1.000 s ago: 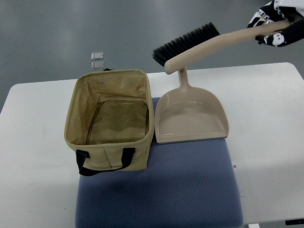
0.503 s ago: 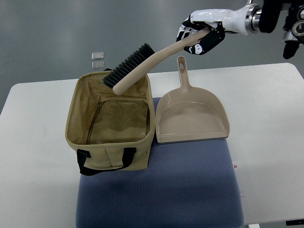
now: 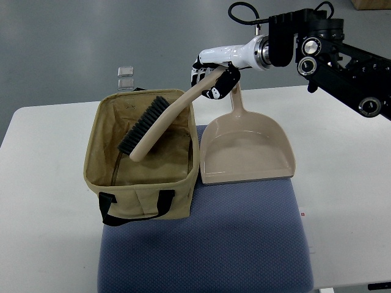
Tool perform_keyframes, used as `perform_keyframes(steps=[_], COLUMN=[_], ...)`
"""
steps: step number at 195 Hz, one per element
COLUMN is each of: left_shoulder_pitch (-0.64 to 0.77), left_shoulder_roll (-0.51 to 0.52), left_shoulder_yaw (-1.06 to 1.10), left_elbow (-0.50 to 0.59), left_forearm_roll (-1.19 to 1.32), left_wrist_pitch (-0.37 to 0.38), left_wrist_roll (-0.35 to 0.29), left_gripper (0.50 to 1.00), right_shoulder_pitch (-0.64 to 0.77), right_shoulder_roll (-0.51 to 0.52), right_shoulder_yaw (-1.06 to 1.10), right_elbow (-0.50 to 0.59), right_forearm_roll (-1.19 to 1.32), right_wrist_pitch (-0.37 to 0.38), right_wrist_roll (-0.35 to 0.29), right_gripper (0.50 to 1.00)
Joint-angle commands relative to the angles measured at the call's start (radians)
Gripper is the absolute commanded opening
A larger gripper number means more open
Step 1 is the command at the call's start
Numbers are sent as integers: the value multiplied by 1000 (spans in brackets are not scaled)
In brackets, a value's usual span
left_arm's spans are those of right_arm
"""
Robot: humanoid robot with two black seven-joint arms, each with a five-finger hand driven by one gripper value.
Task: Put pink broom in yellow bag with right hand
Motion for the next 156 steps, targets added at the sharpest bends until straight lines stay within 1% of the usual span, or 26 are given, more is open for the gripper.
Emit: perform_keyframes(steps=[1,57,71,85,93,94,95,96,98,99,100,101,102,103,104,105,106,107,108,109,121,123,134,142,147,156], left_shoulder_pitch=[0,0,0,0,0,0,0,0,0,0,0,0,0,0,0,0,0,0,0,0,0,0,0,0,0,0], left_shoulder_roll=[0,0,0,0,0,0,0,0,0,0,0,0,0,0,0,0,0,0,0,0,0,0,0,0,0,0], left_shoulder_yaw=[-1,1,1,1,1,1,1,1,1,1,1,1,1,1,1,1,1,1,1,1,1,1,1,1,1,2], left_elbow=[-1,-2,-2,-2,-2,-2,-2,-2,-2,-2,-2,-2,-2,-2,-2,-2,-2,-2,-2,-2,-2,-4,-2,-2,-2,-2], left_forearm_roll=[0,2,0,0,0,0,0,0,0,0,0,2,2,0,0,2,2,0,0,0,0,0,2,0,0,2], left_wrist_pitch=[0,0,0,0,0,0,0,0,0,0,0,0,0,0,0,0,0,0,0,0,0,0,0,0,0,0], left_wrist_roll=[0,0,0,0,0,0,0,0,0,0,0,0,0,0,0,0,0,0,0,0,0,0,0,0,0,0], left_gripper=[1000,1000,1000,1000,1000,1000,1000,1000,1000,1000,1000,1000,1000,1000,1000,1000,1000,1000,1000,1000,1000,1000,1000,1000,1000,1000], right_shoulder_pitch=[1,-2,-7,-8,-8,-10,-10,-10,-10,-10,-10,-10,-10,-10,-10,-10,-10,-10,-10,-10,-10,-10,-10,-10,-10,-8], right_shoulder_roll=[19,36,37,37,37,37,37,39,39,39,39,39,39,39,39,39,39,41,41,42,45,44,45,45,44,44], right_shoulder_yaw=[-4,-35,-38,-38,-38,-38,-38,-38,-38,-38,-38,-38,-38,-38,-38,-38,-38,-38,-38,-38,-38,-38,-38,-38,-36,-33], right_elbow=[-2,-1,-1,-1,-1,-1,-1,-1,-1,-1,-1,-1,-1,-1,-1,-1,-1,-1,-1,-1,-1,-1,-1,-1,-1,-1], right_forearm_roll=[-20,-48,-48,-48,-48,-48,-48,-46,-46,-48,-48,-46,-46,-46,-46,-46,-46,-46,-46,-46,-46,-45,-43,-42,-42,-40], right_wrist_pitch=[0,0,0,0,0,0,0,0,0,0,0,0,0,0,0,0,0,0,0,0,0,0,0,0,0,0], right_wrist_roll=[2,3,3,3,3,3,3,3,3,3,3,3,3,5,5,5,5,5,5,5,5,5,6,8,8,9], right_gripper=[500,500,533,549,594,609,609,625,625,649,650,672,672,700,701,723,723,741,742,754,766,774,858,874,899,913])
